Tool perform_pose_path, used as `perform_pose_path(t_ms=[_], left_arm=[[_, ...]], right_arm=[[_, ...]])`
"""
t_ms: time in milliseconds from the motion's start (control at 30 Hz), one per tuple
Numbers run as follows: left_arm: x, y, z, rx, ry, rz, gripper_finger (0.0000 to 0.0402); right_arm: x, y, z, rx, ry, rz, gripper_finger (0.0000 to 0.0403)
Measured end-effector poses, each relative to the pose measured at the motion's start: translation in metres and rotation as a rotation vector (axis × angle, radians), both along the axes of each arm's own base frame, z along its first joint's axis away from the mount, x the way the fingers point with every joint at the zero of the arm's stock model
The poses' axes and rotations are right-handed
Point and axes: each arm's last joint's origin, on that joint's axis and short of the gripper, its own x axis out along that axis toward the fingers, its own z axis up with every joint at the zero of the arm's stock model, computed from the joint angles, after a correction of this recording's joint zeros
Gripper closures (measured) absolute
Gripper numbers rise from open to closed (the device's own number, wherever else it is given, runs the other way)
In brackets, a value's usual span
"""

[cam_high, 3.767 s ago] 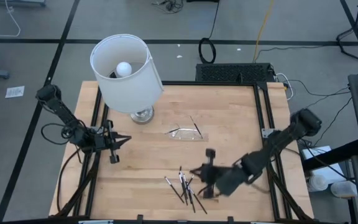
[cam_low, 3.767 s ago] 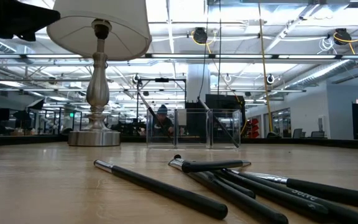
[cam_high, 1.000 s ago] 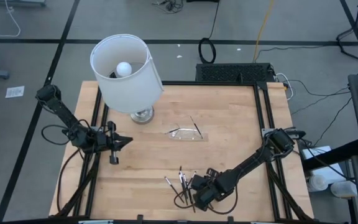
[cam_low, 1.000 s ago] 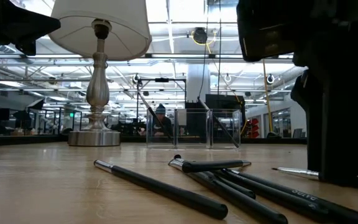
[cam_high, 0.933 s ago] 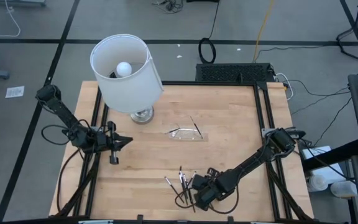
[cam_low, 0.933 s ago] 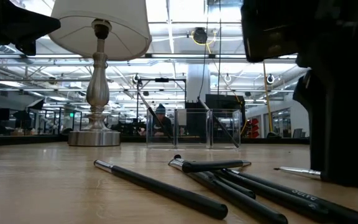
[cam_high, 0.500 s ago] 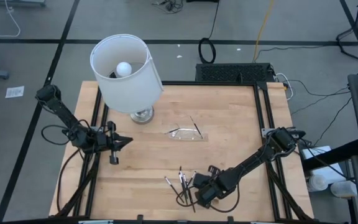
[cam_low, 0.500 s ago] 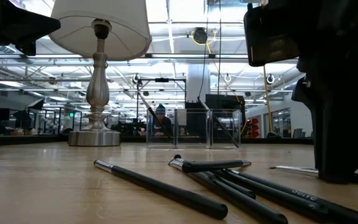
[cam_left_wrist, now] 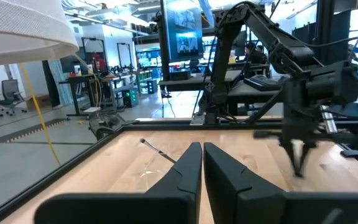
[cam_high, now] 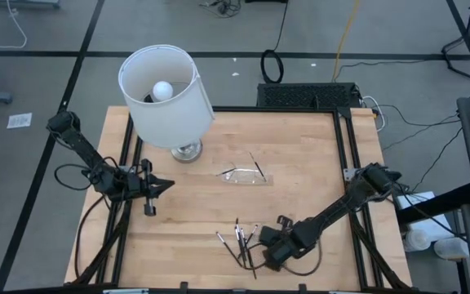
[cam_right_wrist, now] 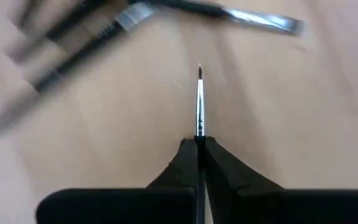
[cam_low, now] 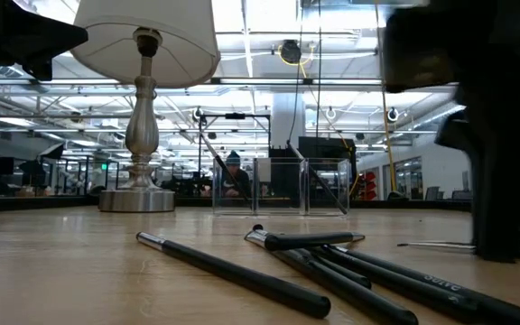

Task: Sort items
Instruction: Put the liner brush into the transparent organizer

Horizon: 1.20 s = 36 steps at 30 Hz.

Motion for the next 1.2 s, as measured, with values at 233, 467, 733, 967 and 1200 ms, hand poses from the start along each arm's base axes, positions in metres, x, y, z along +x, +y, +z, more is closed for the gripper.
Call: perform_pose_path(t_ms=[233, 467, 733, 967, 1200], left_arm=[[0.000, 0.000, 0.000, 0.000, 0.000, 0.000, 0.0376], [0.000, 0.000, 0.000, 0.000, 0.001, 0.000, 0.0376], [0.000, 0.000, 0.000, 0.003, 0.004, 0.000, 0.0376], [0.000, 0.000, -0.001, 0.010, 0.006, 0.002, 0.0376], [0.001, 0.001, -0.001, 0.036, 0.010, 0.013, 0.0376]], right_arm=[[-0.008, -0.005, 0.071, -0.113, -0.336, 0.044, 0.0402], [-0.013, -0.016, 0.122, -0.301, -0.644, 0.110, 0.0402], [-0.021, -0.059, 0.131, -0.379, -1.056, 0.224, 0.0403], [-0.032, -0.119, 0.100, -0.419, -1.316, 0.213, 0.0403], [-0.036, -0.173, 0.078, -0.483, -1.368, 0.092, 0.0403]])
